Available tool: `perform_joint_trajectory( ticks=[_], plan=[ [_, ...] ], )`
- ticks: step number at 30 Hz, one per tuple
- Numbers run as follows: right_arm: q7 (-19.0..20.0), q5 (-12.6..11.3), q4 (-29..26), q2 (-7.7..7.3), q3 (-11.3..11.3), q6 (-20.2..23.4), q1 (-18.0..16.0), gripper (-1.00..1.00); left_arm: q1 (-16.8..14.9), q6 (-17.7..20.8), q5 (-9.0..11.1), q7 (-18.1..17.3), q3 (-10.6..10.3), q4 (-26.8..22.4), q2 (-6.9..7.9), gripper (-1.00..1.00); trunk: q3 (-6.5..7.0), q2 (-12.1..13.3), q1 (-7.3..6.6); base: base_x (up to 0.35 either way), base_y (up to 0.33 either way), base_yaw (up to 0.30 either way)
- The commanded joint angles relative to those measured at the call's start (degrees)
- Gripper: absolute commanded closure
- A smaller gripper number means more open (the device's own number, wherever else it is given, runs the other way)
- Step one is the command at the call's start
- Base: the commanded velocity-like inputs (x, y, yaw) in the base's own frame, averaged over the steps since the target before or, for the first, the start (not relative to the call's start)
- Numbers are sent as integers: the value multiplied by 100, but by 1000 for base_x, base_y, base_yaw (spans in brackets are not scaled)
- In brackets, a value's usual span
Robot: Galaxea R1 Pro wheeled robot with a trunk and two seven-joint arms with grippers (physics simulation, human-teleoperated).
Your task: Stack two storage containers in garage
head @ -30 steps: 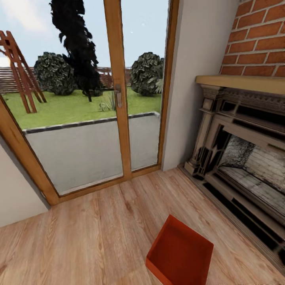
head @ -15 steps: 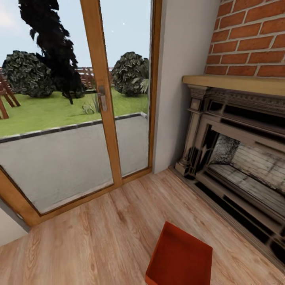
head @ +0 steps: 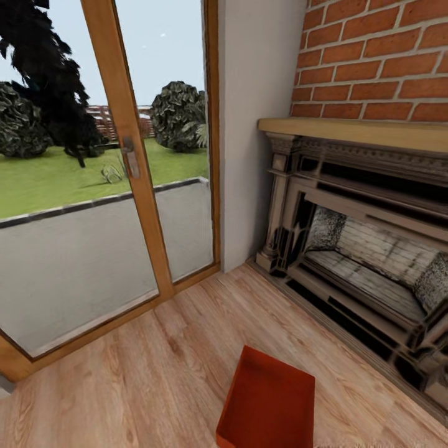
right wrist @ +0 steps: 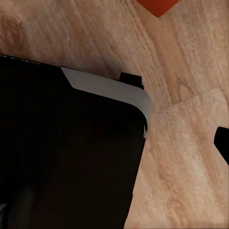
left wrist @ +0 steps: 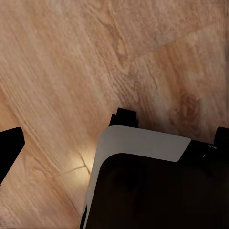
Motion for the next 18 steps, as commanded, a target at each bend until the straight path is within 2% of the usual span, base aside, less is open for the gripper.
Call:
perform_joint_trajectory(
  ticks=[1, 18],
  plan=[
    [22, -60, 16, 2, 47, -29, -5, -100, -2, 17, 30, 9, 20, -1, 0, -100, -5, -4, 0, 0, 0, -247],
    [22, -59, 16, 2, 47, -29, -2, -100, -3, 17, 30, 15, 20, -1, 0, -100, -5, -4, 0, 0, 0, -247]
  ],
)
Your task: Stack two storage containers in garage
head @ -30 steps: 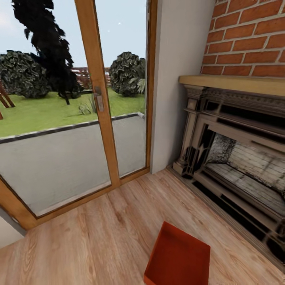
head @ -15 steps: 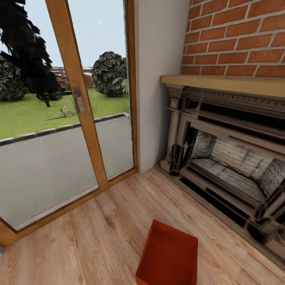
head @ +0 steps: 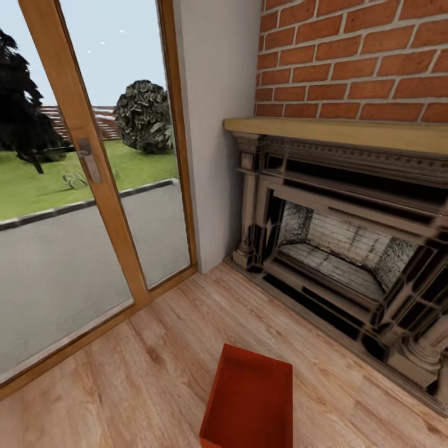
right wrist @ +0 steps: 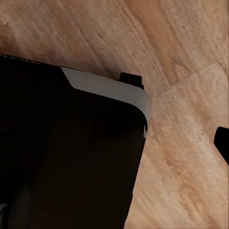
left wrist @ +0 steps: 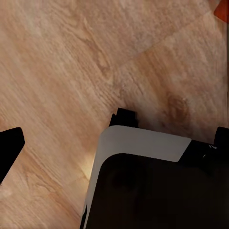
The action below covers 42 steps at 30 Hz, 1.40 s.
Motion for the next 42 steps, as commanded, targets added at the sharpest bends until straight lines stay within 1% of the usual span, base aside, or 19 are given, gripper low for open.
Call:
perform_joint_trajectory(
  ticks=[1, 25, 37, 42],
  plan=[
    [22, -60, 16, 3, 47, -29, -8, -100, -2, 17, 30, 9, 20, -1, 0, -100, -5, -4, 0, 0, 0, -247],
    [22, -59, 16, 3, 47, -24, -10, -100, -2, 17, 30, 39, 20, -3, 0, -100, -5, -4, 0, 0, 0, -243],
    [22, -61, 16, 3, 47, -22, -7, -100, -3, 17, 31, 46, 20, -5, 0, -100, -5, -4, 0, 0, 0, -16],
    [22, -67, 16, 5, 47, -20, -11, -100, -5, 17, 31, 46, 20, -6, 0, -100, -5, -4, 0, 0, 0, -185]
  ],
)
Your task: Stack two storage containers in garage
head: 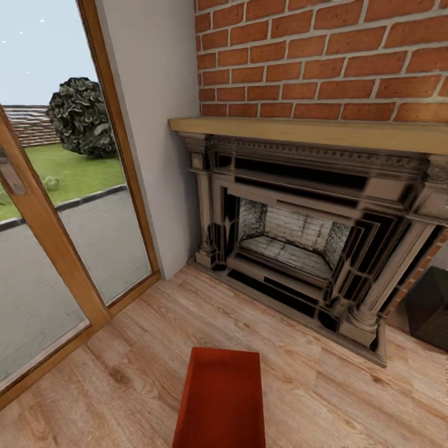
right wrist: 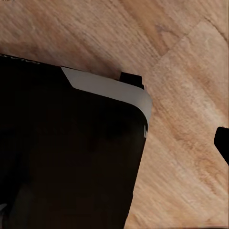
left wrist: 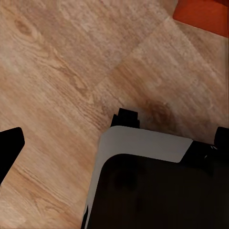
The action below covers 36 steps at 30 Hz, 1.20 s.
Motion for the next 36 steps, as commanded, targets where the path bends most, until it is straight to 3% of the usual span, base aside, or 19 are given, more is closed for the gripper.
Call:
perform_joint_trajectory(
  ticks=[1, 8, 20, 36],
  plan=[
    [22, -60, 16, 2, 46, -29, -6, -100, -4, 18, 30, 9, 20, 0, 0, -100, -5, -3, 0, 0, 0, -229],
    [22, -61, 16, 0, 46, -29, -6, -100, -3, 23, 29, 1, 20, 2, 0, -100, -5, -3, 0, 21, 18, -100],
    [22, -59, 16, 0, 46, -29, -7, -100, -1, 22, 32, -12, 20, 2, 0, -100, -5, -3, 0, 197, 174, -2],
    [22, -59, 16, 0, 46, -29, -7, -100, -1, 18, 32, 0, 20, 2, 0, -100, -5, -3, 0, 10, 9, 0]
  ],
)
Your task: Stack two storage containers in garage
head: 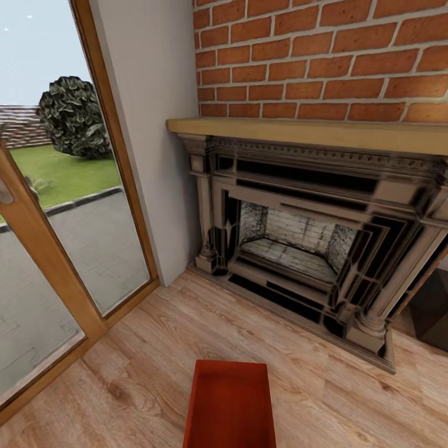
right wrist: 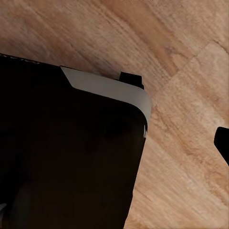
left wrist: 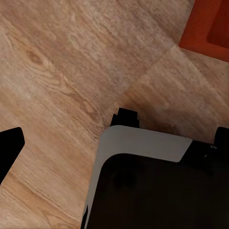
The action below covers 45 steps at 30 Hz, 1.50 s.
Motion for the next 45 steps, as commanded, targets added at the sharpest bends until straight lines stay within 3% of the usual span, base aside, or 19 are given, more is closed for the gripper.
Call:
perform_joint_trajectory(
  ticks=[1, 17, 30, 45],
  plan=[
    [22, -58, 16, 3, 45, -30, -4, -100, -3, 19, 30, 10, 20, -1, 0, -100, -5, -3, 0, 0, 0, 0],
    [22, -71, 16, 3, 45, -30, -3, -100, -4, 19, 26, 10, 20, -3, 0, -100, -5, -3, 0, 0, 0, -122],
    [22, -71, 16, 10, 45, -22, -2, -100, -6, 19, 26, 10, 20, -1, 0, -100, -7, -3, 0, 0, 0, -9],
    [22, -54, 16, 3, 54, -30, -3, -100, -4, 16, 26, 10, 20, 0, 0, -100, -137, -3, 0, 0, 0, 0]
  ],
)
